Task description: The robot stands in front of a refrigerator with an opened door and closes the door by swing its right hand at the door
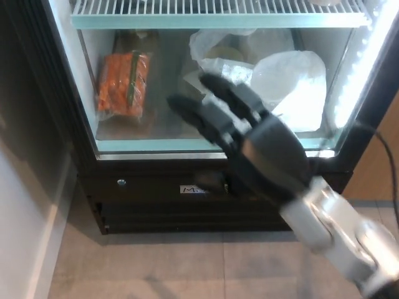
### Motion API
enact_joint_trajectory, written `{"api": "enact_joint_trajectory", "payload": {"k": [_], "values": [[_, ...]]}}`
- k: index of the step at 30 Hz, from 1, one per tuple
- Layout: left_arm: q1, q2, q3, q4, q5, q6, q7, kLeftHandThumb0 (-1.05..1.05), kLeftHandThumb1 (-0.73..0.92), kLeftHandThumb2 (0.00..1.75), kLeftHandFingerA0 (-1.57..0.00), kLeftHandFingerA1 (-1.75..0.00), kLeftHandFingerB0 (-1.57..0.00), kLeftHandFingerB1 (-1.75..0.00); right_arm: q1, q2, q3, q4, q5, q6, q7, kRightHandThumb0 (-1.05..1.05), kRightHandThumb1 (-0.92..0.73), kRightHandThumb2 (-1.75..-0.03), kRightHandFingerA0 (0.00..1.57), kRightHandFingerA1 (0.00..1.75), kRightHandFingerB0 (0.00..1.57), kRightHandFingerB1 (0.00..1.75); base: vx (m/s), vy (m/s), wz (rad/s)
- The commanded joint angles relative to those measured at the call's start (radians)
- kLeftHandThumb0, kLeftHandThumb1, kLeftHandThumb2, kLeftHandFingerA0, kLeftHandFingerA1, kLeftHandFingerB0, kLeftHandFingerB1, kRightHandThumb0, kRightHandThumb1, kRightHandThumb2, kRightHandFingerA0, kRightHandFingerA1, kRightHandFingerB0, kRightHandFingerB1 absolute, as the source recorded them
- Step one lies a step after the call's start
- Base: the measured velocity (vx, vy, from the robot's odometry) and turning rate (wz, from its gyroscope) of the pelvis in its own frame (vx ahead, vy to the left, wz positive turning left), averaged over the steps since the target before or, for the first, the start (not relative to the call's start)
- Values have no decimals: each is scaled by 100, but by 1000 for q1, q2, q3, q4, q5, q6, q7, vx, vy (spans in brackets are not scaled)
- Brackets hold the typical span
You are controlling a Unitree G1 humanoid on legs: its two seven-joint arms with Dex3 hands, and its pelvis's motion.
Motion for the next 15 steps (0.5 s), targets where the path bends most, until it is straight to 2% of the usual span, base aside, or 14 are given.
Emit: {"api": "enact_joint_trajectory", "payload": {"k": [1, 3, 6, 7, 11, 12, 14, 15], "values": [[1, 24, -9, 11, 21, -10, 0, -57, 92, 73, -26, -35, -19, -33, 222, -115, -50, -31, 36, -55, -81, -86, -76, -104, 3, 35, 10, 37, 0, 0, 0], [0, 23, -7, 11, 15, -10, -3, -57, 92, 73, -26, -35, -19, -33, 240, -121, -57, -20, 35, -57, -85, -86, -76, -104, 3, 35, 10, 37, 0, 0, 0], [-3, 23, -19, 10, 29, -1, 8, -56, 92, 73, -27, -35, -20, -34, 286, -134, -81, 153, 84, -87, -119, -85, -77, -106, 0, 30, 10, 40, 0, 0, 0], [-2, 24, -19, 11, 28, -2, 8, -56, 92, 74, -27, -35, -20, -33, 287, -132, -85, 184, 91, -97, -124, -75, -90, -68, 12, 26, 15, 26, 0, 0, 0], [1, 26, -20, 11, 25, -4, 7, -56, 92, 74, -27, -35, -20, -33, 282, -127, -92, 246, 99, -121, -138, -75, -90, -68, 12, 26, 15, 26, 0, 0, 0], [-2, 26, -21, 13, 26, -4, 7, -56, 92, 73, -28, -36, -20, -33, 279, -115, -120, 350, 155, -128, -112, -36, -52, -109, 0, 48, 0, 46, 0, 0, 0], [-7, 27, -21, 15, 27, -5, 6, -56, 92, 73, -28, -36, -20, -33, 271, -98, -161, 511, 239, -142, -75, -36, -52, -109, 0, 48, 0, 46, 0, 0, 0], [-8, 27, -21, 16, 27, -5, 6, -56, 92, 73, -28, -36, -20, -33, 268, -97, -162, 518, 239, -146, -76, -36, -52, -109, 0, 48, 0, 46, 0, 0, 0]]}}
